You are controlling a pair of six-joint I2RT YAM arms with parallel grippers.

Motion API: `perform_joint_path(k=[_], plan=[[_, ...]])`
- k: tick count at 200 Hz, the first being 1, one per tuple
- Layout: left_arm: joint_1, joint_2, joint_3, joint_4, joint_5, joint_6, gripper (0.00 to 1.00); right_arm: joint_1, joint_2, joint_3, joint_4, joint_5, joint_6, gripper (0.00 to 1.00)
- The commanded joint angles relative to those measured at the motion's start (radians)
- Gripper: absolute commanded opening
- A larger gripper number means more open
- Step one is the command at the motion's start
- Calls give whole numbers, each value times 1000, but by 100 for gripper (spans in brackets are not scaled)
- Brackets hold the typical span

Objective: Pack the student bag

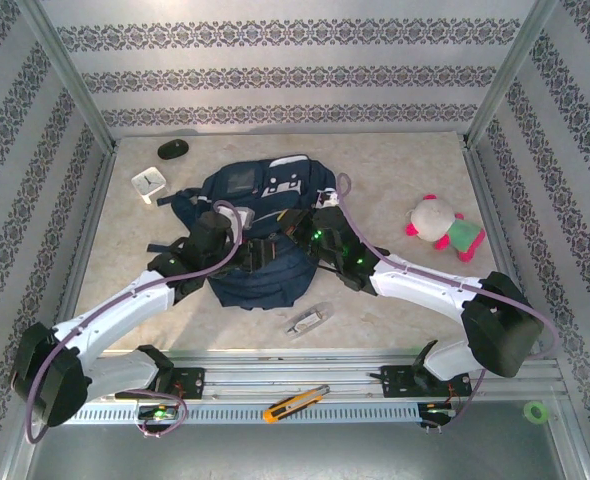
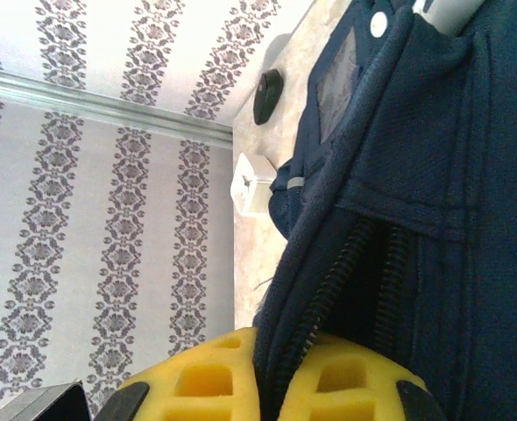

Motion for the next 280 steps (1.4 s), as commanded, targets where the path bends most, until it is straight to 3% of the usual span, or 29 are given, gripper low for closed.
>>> perform_joint_path(k=[1,78,137,183,233,280], plan=[[-27,29,68,202,24,-17,46,34,-12,78,122,-32,-33,0],[-37,1,30,209,-69,-6,0,33,-25,63,108,-23,-53,0],[-28,-50,-13,-61,-249,72,0,-15,-85,15,67,-74,-73,0],[56,-119,-81,-149,-294,108,0,-89,-171,-17,-22,-147,-107,0],[238,-118,-96,-160,-236,181,0,-264,-206,-6,-32,-418,-102,0],[364,-71,-90,-116,-193,269,0,-429,-145,42,-2,-701,-82,0]])
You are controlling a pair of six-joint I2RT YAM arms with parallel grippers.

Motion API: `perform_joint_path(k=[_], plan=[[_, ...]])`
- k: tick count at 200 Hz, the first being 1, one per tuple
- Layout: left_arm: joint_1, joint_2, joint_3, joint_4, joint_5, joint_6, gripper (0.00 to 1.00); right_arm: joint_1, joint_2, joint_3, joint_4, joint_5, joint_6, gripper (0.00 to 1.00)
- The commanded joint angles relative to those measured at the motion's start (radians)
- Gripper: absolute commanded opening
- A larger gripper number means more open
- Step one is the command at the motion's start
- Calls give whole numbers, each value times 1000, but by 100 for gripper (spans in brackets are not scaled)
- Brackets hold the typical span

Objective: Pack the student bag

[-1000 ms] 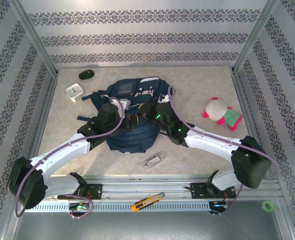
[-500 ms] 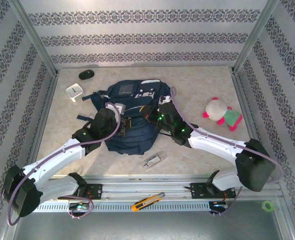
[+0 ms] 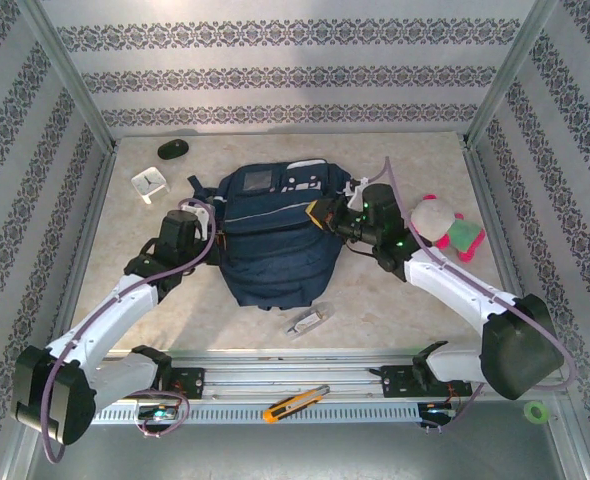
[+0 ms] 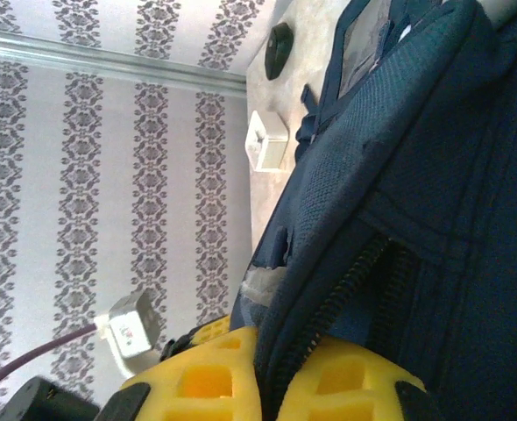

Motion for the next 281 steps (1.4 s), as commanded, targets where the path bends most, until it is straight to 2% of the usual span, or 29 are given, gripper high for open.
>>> perform_joint_path(k=[1,39,65,97,107,122,131,154,185,205,226,248,281], plan=[[86,22,-7,-13,-80,67,0,-88,-6,72,141,-162,-19,0],[91,30,-10,73,97,82,0,-109,105,135,144,-229,-50,0],[89,28,-38,119,203,31,0,-137,223,226,144,-253,-79,0],[66,5,-94,180,230,-38,0,-172,409,394,113,-295,-108,0],[58,1,-102,180,210,-41,0,-180,451,424,95,-292,-118,10],[53,3,-105,169,168,-46,0,-192,479,432,63,-272,-140,32],[52,9,-101,164,151,-42,0,-202,471,413,50,-255,-151,41],[52,27,-80,147,125,-25,0,-226,375,330,-75,-173,-251,47],[53,48,-60,133,113,-2,0,-233,165,242,-388,6,-439,52],[52,47,-51,114,97,21,0,-191,34,199,-577,120,-496,54],[53,38,-37,83,74,51,0,-102,-74,159,-741,242,-495,54],[53,37,-26,61,65,68,0,18,-140,113,-858,301,-403,52],[53,29,-35,57,56,61,0,269,-144,38,-940,390,-192,54]])
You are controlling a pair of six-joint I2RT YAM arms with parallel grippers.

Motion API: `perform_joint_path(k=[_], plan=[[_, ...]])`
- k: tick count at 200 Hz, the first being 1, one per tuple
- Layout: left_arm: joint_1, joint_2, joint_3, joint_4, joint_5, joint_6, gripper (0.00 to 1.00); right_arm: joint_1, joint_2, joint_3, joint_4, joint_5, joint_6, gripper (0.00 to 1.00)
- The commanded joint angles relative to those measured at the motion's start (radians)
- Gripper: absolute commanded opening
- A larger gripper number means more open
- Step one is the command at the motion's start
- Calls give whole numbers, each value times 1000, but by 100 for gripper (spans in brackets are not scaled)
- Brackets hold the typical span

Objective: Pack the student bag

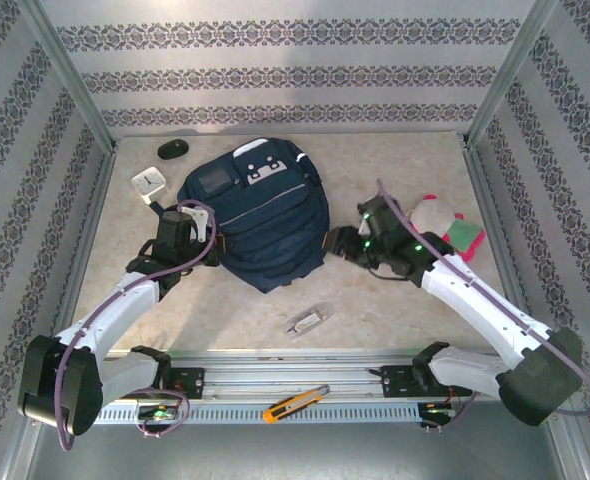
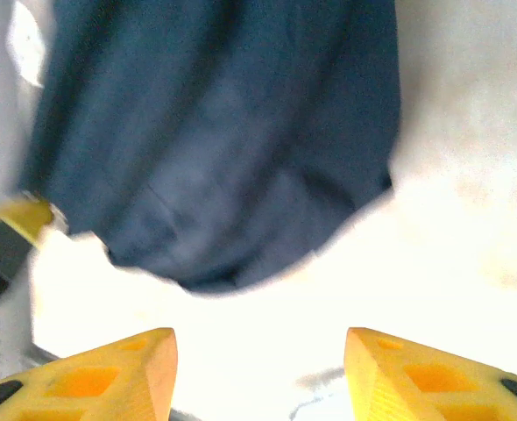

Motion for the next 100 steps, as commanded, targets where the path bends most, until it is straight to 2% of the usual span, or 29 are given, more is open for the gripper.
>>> perform_joint_path(k=[1,20,44,75,100], plan=[[-5,-18,21,-39,-46,19,0,145,9,-58,-157,123,168,54],[-5,-13,16,-33,-47,12,0,239,35,-100,-157,145,251,56],[-5,-5,22,-32,-35,10,0,295,66,-129,-155,133,336,59],[-5,3,25,-26,-30,13,0,357,132,-97,-153,120,356,63],[-6,14,28,-22,-22,9,0,389,204,-103,-79,33,419,69]])
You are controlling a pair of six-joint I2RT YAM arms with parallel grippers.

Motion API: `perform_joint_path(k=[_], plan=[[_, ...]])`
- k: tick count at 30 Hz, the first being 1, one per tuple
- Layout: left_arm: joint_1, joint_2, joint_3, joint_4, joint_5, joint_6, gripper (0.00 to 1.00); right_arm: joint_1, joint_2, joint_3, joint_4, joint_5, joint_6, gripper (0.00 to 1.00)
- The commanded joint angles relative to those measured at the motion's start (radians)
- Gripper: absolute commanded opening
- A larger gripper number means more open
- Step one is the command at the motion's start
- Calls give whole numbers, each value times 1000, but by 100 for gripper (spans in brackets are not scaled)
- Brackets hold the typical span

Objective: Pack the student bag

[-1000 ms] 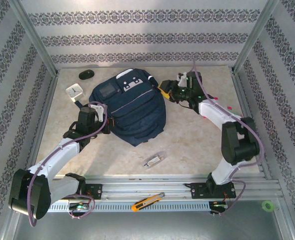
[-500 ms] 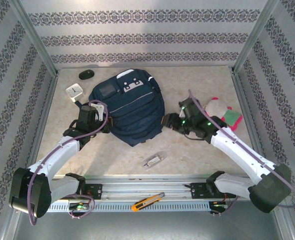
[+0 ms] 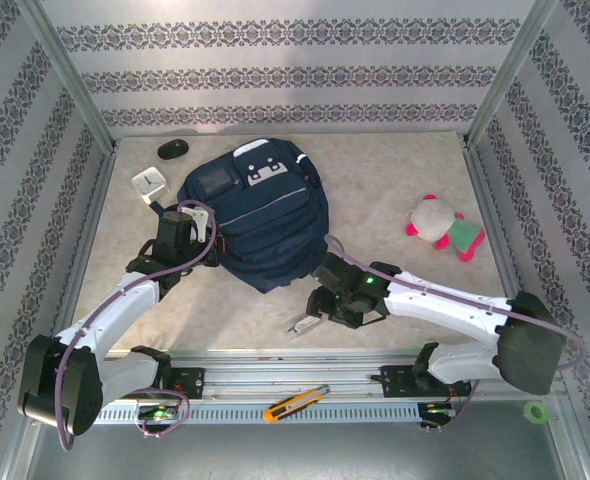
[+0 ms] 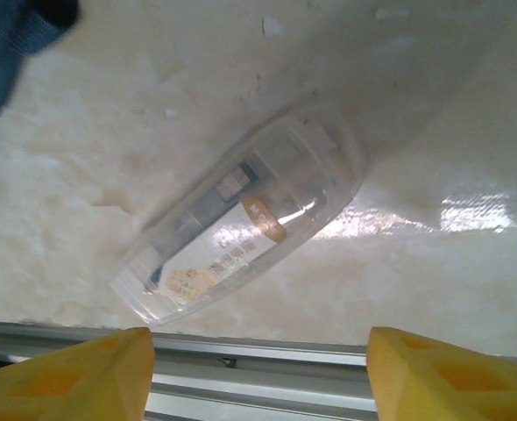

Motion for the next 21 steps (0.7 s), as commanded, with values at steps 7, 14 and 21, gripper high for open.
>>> perform_joint_path(k=[7,14,21], plan=[[-5,4,9,7,-17,-4,0,35,148,-6,162,-79,117,73],[-6,-1,16,-2,-26,13,0,-36,291,83,241,-99,6,73],[-5,-2,13,1,-32,21,0,-65,379,218,196,-35,-94,72]])
